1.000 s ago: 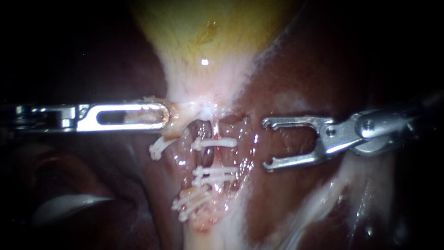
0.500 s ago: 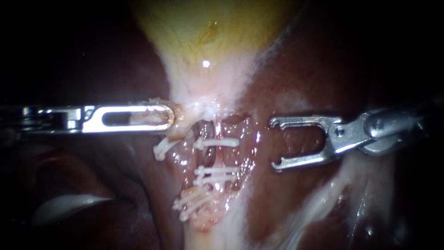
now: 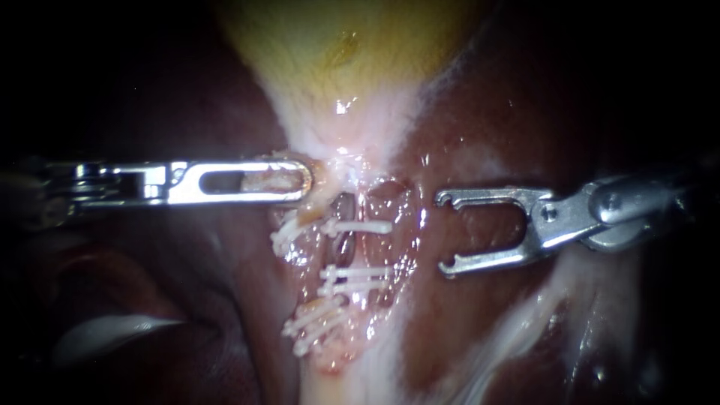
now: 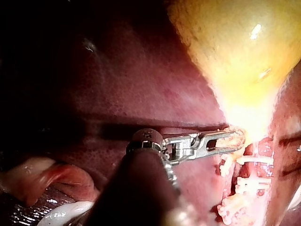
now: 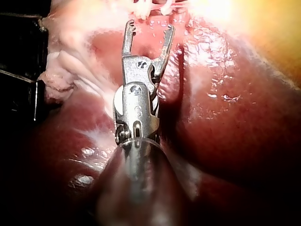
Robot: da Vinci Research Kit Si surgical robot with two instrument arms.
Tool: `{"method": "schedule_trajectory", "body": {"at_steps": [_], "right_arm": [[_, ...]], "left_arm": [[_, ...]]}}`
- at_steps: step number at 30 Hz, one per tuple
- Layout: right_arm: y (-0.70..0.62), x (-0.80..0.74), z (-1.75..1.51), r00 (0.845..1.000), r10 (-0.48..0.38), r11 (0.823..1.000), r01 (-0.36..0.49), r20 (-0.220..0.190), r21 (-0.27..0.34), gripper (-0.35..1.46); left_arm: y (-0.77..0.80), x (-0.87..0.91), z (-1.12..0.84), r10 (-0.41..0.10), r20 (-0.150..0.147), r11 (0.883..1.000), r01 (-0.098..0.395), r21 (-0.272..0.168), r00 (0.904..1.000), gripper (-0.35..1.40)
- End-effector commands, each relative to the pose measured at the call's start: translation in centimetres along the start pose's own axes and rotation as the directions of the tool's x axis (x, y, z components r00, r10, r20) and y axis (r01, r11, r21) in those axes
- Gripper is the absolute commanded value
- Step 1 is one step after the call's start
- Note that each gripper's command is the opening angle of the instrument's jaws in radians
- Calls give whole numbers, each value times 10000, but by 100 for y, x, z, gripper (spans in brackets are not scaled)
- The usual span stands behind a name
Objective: Going back third clip right tube
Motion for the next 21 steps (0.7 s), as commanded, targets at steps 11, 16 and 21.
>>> {"method": "schedule_trajectory", "body": {"at_steps": [11,16,21], "right_arm": [[1,2,-1,10000,16,10000,-16,-25,-12,50],[0,3,-1,10000,19,10000,-19,-27,-9,50],[-1,4,-1,10000,24,10000,-24,-28,-7,50]], "left_arm": [[16,-6,11,50,-123,10000,-51,-65,9999,-35],[19,-6,13,59,-103,10000,-60,-80,9999,-35],[18,-5,13,58,-99,9999,-59,-83,9999,-35]]}}
